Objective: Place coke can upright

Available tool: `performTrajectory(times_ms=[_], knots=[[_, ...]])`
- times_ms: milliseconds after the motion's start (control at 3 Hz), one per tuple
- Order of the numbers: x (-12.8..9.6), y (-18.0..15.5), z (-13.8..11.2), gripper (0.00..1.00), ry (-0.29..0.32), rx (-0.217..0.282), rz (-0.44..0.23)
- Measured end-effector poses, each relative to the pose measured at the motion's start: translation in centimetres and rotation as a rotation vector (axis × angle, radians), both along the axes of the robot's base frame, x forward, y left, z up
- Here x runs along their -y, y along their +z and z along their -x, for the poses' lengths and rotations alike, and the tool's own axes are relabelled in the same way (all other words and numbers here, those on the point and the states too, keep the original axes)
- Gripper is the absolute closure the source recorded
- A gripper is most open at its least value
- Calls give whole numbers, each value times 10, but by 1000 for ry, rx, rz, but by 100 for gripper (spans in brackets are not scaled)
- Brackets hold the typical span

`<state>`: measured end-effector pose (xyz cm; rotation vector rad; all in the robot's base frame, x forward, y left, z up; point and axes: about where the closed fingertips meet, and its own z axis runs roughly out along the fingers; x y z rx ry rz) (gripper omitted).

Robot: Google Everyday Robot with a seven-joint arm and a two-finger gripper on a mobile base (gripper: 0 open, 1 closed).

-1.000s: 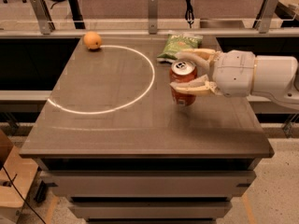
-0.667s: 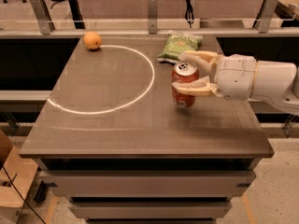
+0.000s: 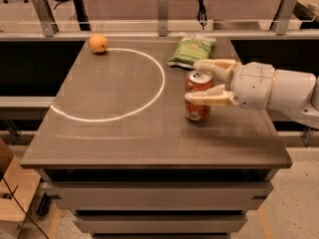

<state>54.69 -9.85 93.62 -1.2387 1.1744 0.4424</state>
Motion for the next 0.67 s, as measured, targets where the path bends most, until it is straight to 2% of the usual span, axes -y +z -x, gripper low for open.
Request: performTrajectory(times_ms=[333, 667], knots=[[3, -7, -2, 0, -12, -62, -34], [3, -7, -2, 0, -12, -67, -37]])
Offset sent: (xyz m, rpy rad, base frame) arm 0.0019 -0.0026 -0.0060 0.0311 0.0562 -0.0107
